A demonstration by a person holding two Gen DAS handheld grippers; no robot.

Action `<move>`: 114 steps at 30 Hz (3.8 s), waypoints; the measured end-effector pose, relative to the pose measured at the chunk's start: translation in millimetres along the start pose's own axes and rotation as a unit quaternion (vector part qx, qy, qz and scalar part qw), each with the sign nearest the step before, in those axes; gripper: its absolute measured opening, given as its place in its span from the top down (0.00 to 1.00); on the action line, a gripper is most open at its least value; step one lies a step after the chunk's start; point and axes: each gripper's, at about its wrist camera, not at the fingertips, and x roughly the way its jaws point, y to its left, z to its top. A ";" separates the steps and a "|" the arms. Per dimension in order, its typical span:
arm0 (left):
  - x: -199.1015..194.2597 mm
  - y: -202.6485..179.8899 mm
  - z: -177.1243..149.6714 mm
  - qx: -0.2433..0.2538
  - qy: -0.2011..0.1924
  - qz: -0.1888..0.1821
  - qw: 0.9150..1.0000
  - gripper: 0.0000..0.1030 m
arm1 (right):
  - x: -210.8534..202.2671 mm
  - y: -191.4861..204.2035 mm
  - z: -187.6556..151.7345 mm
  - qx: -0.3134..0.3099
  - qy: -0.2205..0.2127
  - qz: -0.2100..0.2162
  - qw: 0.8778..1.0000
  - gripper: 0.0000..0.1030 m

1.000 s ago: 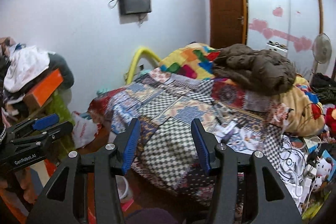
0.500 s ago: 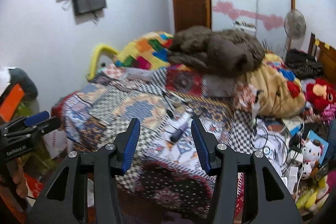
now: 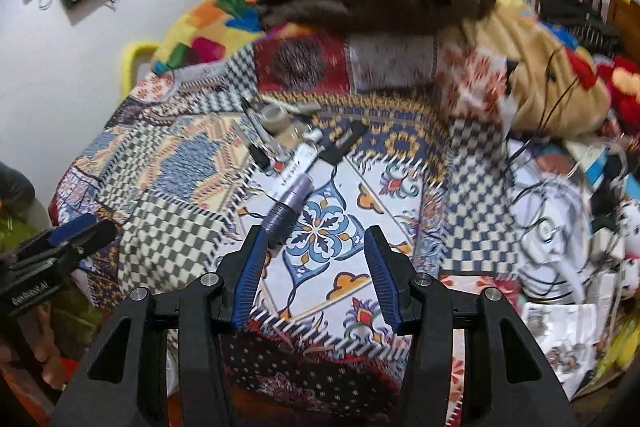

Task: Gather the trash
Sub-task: 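Move the left tool back over the quilt toward the white tube, then grasp the white tube with the left gripper while the right gripper grasps the purple spray bottle, then lift the white tube with the left gripper while the right gripper lifts the purple bottle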

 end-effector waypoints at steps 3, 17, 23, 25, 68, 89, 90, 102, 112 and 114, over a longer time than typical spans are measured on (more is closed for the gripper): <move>32.5 3.6 2.3 -0.001 0.022 -0.002 1.000 0.39 | 27.2 -3.6 2.3 0.016 0.022 0.006 1.000 0.54; 84.2 14.5 6.9 0.015 0.048 0.007 0.999 0.39 | 110.0 21.6 3.6 0.036 0.056 0.041 0.997 0.54; 87.1 10.1 10.6 0.018 0.047 0.004 0.999 0.39 | 108.4 28.1 0.5 0.014 0.032 0.032 0.999 0.63; 89.6 5.1 11.9 0.021 0.050 -0.001 0.999 0.39 | 109.5 32.0 3.5 0.007 0.034 0.040 0.999 0.71; 163.3 -104.4 28.6 0.181 0.094 -0.034 0.978 0.74 | 54.1 -35.0 -8.2 0.027 -0.003 0.009 1.000 0.80; 101.3 -61.1 -34.6 0.129 0.118 -0.008 0.984 0.74 | 60.2 -20.1 -29.1 -0.026 0.063 -0.027 0.997 0.82; 102.7 -59.4 -35.3 0.128 0.119 -0.004 0.985 0.74 | 60.7 -18.4 -27.5 -0.031 0.066 -0.029 0.997 0.82; 104.2 -52.9 -35.9 0.107 0.106 -0.023 0.988 0.74 | 68.3 -12.4 -22.3 -0.047 0.066 -0.028 0.996 0.80; 31.0 -48.3 -13.1 0.087 0.031 -0.030 0.995 0.74 | 19.5 4.5 -6.8 -0.032 0.011 -0.008 0.999 0.99; 12.4 -47.6 -10.7 0.089 0.013 -0.023 0.996 0.74 | 4.1 12.4 -1.7 -0.036 -0.002 -0.004 0.999 0.99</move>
